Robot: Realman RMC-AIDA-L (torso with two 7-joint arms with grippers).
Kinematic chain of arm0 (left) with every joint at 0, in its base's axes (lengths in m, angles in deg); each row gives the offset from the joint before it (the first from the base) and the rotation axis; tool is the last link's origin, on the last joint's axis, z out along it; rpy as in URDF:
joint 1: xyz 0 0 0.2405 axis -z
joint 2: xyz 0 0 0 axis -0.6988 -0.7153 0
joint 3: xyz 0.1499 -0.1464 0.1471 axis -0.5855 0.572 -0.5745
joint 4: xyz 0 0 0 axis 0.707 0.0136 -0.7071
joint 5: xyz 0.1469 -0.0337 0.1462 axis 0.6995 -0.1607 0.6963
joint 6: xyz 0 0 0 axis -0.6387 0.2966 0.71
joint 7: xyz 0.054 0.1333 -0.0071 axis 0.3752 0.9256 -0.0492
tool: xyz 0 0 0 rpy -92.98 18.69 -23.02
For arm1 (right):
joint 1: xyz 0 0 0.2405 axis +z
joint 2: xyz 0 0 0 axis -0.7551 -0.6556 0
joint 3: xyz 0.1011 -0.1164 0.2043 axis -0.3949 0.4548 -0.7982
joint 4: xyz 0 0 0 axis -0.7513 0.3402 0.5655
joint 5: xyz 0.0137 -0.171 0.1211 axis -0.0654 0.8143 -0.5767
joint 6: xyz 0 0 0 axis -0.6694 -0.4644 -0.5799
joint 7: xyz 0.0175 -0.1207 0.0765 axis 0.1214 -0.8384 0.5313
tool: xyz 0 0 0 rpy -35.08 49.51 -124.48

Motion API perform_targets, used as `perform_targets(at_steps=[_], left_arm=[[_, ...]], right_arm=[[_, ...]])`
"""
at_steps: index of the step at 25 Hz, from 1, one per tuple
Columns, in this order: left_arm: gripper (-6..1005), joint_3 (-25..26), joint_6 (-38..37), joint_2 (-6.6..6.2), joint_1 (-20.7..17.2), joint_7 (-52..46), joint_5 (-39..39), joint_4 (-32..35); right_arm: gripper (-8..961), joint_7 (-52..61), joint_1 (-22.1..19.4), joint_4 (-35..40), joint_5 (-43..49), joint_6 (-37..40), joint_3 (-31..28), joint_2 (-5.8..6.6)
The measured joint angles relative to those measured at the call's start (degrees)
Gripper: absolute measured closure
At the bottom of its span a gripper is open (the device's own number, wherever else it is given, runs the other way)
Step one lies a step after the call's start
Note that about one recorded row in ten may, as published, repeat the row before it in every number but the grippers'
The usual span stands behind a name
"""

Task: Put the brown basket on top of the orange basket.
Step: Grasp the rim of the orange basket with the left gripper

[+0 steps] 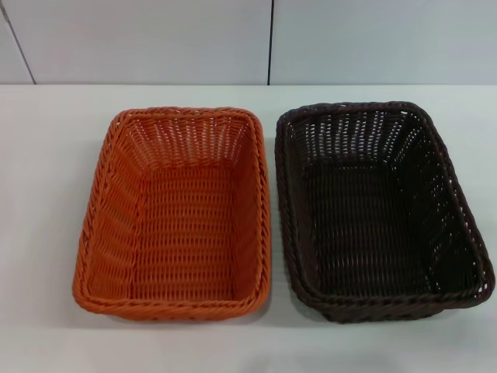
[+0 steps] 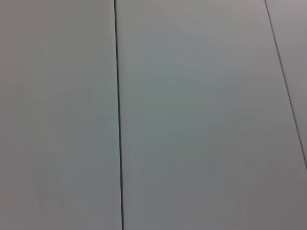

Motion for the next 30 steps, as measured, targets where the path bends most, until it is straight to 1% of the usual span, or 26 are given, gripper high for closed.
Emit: perform_targets(at_steps=[10,11,12,13,14,16,17,18,20,21,22,23,24,25,26,27,29,30], left_arm=[[207,0.0,0.0,0.00,0.0,0.0,0.0,0.1],[209,-0.6,1.1,-0.12,0.0,-0.3,0.0,-0.5],[211,-1.2,3.2,-0.50,-0.3,-0.5,0.2,-2.0],[214,-1.2,3.2,-0.50,-0.3,-0.5,0.2,-2.0],[216,-1.7,6.6,-1.15,-1.0,-0.8,0.7,-4.8],[221,-1.7,6.6,-1.15,-1.0,-0.8,0.7,-4.8],[224,-1.6,17.6,-3.62,-3.9,-0.8,4.6,-15.6],[226,-1.6,17.6,-3.62,-3.9,-0.8,4.6,-15.6],[231,-0.6,31.0,-6.63,-6.3,-0.8,10.0,-28.3],[233,-0.6,31.0,-6.63,-6.3,-0.8,10.0,-28.3],[236,0.1,40.1,-8.23,-7.9,-0.9,12.7,-37.7],[238,0.5,44.2,-8.66,-8.6,-0.9,13.7,-41.5],[241,1.6,51.6,-9.09,-9.9,-0.7,15.2,-48.3],[243,1.6,51.6,-9.09,-9.9,-0.7,15.2,-48.3],[245,3.0,57.9,-8.99,-10.9,-0.4,16.1,-53.5],[248,5.0,69.2,-8.20,-12.4,0.2,18.3,-63.0],[253,5.8,77.3,-7.53,-13.3,1.2,19.6,-69.5],[255,6.3,83.6,-6.85,-13.8,2.6,20.1,-74.3]], right_arm=[[276,0.0,0.2,0.0,0.0,0.1,0.7,0.00],[276,0.0,0.2,0.0,0.0,0.1,0.7,0.00],[276,0.0,0.3,0.0,0.0,0.1,0.7,0.01],[276,0.0,0.3,0.0,0.0,0.1,0.7,0.04],[276,0.0,0.3,0.1,0.0,0.1,0.7,0.06],[276,0.0,0.3,0.1,0.0,0.1,0.7,0.06],[276,0.0,0.4,0.1,0.0,0.1,0.7,0.07],[276,0.0,0.4,0.1,0.0,0.1,0.7,0.09],[276,0.0,0.7,0.1,0.0,0.4,0.7,0.17],[276,0.0,0.8,0.1,0.0,0.5,0.7,0.20],[276,0.0,0.9,0.1,0.0,0.7,0.7,0.23],[276,0.0,1.0,0.1,0.0,0.9,0.7,0.25],[276,0.0,1.1,0.0,0.0,1.0,0.7,0.25],[277,0.0,1.1,0.0,0.0,1.2,0.7,0.26],[277,0.0,1.2,0.0,0.0,1.4,0.7,0.26],[277,0.0,1.2,0.0,0.0,1.5,0.7,0.26],[277,0.0,1.2,-0.1,0.0,1.7,0.6,0.26],[277,0.0,1.2,-0.2,0.0,1.8,0.5,0.26]])
